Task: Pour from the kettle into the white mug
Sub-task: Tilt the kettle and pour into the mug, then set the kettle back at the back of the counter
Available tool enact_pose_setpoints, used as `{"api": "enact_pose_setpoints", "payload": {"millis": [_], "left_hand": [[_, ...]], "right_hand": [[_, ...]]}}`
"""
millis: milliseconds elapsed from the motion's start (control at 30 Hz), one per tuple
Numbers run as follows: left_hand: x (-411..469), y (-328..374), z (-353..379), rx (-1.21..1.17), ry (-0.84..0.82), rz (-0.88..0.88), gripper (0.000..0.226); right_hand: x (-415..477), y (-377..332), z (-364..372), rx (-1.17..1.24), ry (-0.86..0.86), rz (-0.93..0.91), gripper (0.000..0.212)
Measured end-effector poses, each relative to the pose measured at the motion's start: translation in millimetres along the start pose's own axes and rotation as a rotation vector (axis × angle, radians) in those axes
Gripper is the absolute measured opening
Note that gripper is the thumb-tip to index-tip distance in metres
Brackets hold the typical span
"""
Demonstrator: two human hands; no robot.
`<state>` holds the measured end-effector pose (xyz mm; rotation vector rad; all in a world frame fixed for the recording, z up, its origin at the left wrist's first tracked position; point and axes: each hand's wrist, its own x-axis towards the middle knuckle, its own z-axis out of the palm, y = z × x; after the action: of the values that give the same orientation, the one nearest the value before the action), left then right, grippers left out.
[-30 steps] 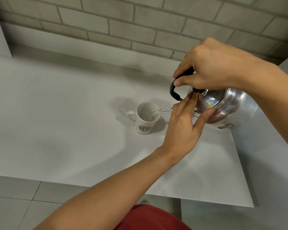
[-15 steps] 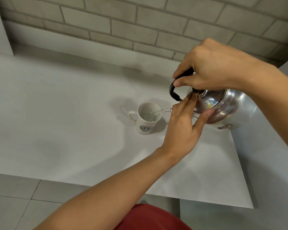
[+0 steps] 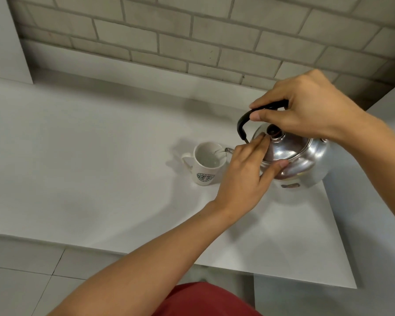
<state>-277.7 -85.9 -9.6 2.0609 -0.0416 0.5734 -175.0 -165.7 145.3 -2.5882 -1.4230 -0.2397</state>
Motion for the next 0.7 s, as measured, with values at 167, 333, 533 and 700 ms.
{"api": "enact_pose_setpoints", "payload": {"millis": [167, 333, 533, 700], "left_hand": [[-3, -4, -5, 0.126, -0.085, 0.064, 0.057], [-8, -8, -4, 0.205, -0.148, 0.129, 0.057], [-5, -14, -21, 0.157, -0.153, 0.201, 0.033], [41, -5, -47, 0.011, -0.060, 0.096, 0.032]], "right_hand": [[-33, 15, 14, 0.143, 0.162, 0.121, 0.027], [-59, 29, 40, 0.278, 0.299, 0.208, 0.029], [-84, 42, 64, 0.516, 0.452, 0.370, 0.022], [-87, 46, 60, 0.586, 0.523, 0.437, 0.023]]}}
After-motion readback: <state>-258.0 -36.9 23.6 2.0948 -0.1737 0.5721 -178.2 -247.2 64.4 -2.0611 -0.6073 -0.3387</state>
